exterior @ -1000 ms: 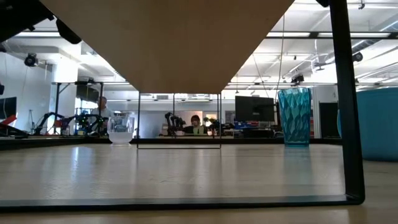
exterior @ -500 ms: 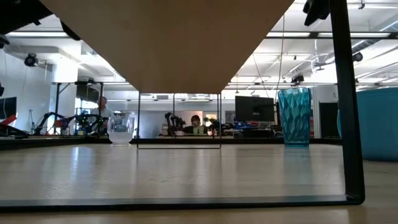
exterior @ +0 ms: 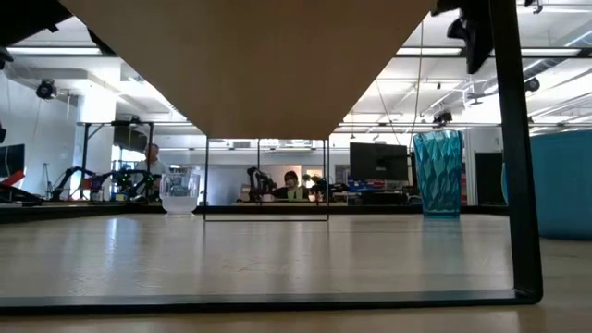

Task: Stack small to large cups/mugs on shelf
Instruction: Put the blue transparent cup on the shelf

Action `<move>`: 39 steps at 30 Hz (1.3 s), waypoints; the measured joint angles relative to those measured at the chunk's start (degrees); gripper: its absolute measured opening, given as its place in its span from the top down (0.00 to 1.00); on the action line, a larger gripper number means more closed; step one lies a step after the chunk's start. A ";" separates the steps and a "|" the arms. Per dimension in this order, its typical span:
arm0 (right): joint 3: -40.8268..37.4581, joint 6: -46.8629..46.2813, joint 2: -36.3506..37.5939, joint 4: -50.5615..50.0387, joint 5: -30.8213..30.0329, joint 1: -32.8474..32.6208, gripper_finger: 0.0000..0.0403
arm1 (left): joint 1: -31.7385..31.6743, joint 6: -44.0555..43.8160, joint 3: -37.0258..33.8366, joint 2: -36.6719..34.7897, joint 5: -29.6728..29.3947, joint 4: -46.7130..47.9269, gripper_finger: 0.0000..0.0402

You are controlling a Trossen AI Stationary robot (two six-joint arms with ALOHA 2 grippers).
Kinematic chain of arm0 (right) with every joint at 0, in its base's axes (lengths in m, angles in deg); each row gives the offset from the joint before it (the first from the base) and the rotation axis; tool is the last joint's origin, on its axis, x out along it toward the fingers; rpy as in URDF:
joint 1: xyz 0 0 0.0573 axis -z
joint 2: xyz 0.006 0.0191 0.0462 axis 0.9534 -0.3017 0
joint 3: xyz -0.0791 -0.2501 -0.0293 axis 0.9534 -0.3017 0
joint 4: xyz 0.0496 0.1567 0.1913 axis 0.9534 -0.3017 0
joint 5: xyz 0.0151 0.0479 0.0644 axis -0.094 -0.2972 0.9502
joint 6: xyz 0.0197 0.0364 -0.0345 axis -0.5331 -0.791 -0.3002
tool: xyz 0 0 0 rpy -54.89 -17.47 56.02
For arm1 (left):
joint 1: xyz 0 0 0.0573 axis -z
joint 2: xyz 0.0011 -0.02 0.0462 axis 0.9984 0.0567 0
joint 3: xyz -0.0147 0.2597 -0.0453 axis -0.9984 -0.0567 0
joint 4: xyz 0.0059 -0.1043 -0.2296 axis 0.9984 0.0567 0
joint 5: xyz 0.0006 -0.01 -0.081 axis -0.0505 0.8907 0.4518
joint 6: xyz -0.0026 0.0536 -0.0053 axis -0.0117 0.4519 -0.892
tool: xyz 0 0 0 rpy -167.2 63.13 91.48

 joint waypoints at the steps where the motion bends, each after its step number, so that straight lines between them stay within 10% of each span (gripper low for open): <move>1: 0.00 1.41 -0.65 -1.21 -0.02 0.00 0.89 | -0.02 0.00 0.00 -0.04 0.00 -0.43 0.68; 17: 0.04 10.50 -10.84 -0.65 -13.26 1.83 0.69 | 0.00 0.11 0.22 0.11 0.00 -1.04 0.68; 39: -0.02 18.11 -11.72 8.67 13.22 23.62 0.76 | -0.01 -8.95 0.13 1.39 0.03 -0.93 0.68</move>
